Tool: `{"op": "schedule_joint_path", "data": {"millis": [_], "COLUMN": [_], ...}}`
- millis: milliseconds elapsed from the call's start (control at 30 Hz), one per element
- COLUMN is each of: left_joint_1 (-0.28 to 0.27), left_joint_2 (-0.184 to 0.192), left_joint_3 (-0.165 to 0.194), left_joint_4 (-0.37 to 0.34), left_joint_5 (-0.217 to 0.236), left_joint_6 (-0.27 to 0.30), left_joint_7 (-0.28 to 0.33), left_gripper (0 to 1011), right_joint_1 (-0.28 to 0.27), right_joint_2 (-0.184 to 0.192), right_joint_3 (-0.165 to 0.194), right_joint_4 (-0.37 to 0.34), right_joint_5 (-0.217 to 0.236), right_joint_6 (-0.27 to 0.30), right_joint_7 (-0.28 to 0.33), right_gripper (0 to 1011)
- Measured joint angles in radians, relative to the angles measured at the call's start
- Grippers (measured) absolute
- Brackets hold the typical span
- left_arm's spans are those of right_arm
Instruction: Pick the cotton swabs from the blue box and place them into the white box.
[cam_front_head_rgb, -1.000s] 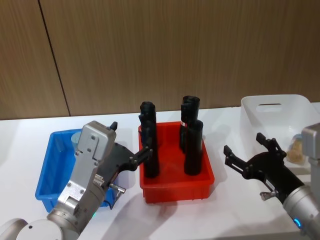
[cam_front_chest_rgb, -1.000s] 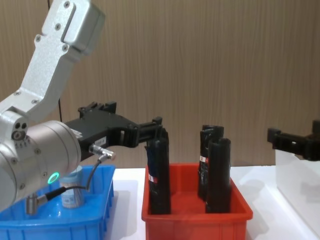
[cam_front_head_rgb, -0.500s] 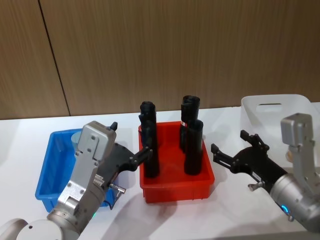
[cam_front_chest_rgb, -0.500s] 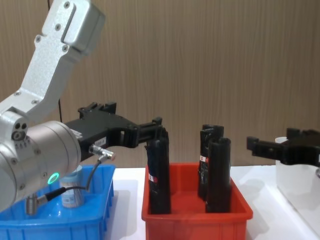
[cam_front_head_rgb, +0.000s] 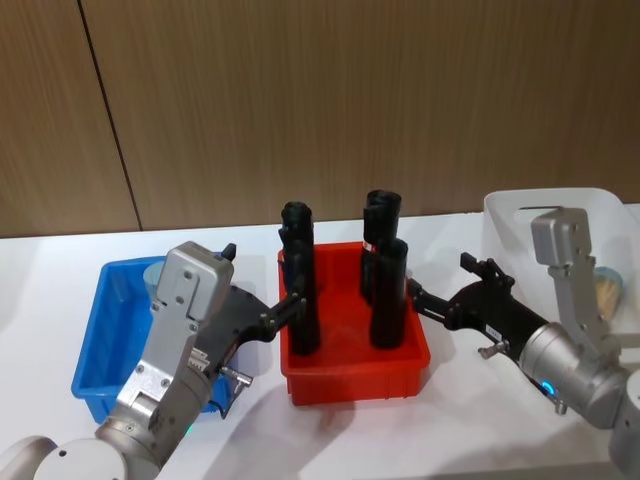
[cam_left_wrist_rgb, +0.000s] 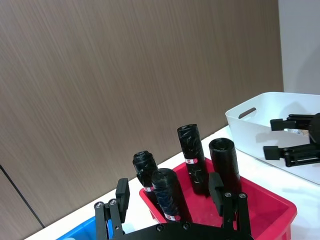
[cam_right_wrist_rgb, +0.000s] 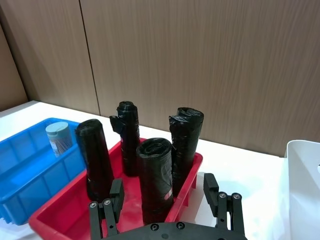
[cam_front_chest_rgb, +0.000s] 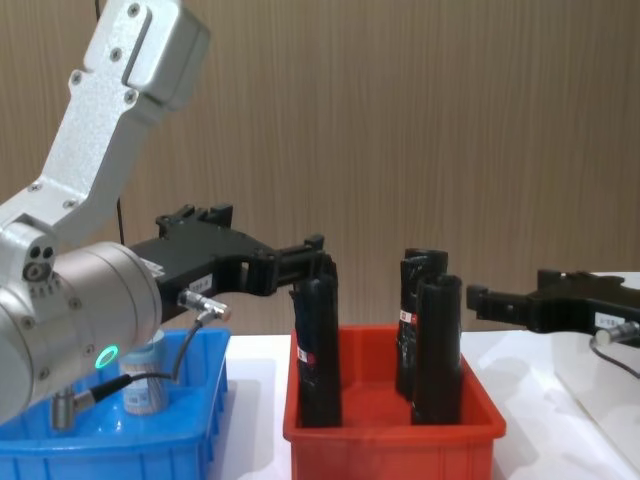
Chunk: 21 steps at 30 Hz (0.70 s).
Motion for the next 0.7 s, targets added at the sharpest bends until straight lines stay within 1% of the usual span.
{"op": "schedule_joint_path", "data": {"millis": [200, 433, 667, 700], "left_joint_1": [0.0, 0.0, 0.0, 0.0], "left_joint_2": [0.0, 0.0, 0.0, 0.0], "left_joint_3": [0.0, 0.0, 0.0, 0.0], "left_joint_4": [0.0, 0.0, 0.0, 0.0], "left_joint_5": [0.0, 0.0, 0.0, 0.0], "left_joint_6": [0.0, 0.0, 0.0, 0.0], "left_joint_7": [0.0, 0.0, 0.0, 0.0], "left_gripper": [1000, 1000, 1000, 1000], "right_joint_1": [0.051, 0.092, 0.145, 0.145], "right_joint_2": [-0.015, -0.026, -0.043, -0.043], "right_joint_3": [0.002, 0.002, -0.001, -0.001], "right_joint_4": [0.076, 0.139, 0.223, 0.223], "right_joint_5": [0.0, 0.004, 0.006, 0.006], "right_joint_6": [-0.007, -0.013, -0.025, -0.025], "right_joint_7": [0.035, 0.074, 0.118, 0.118], "right_gripper": [1002, 1002, 1002, 1002]}}
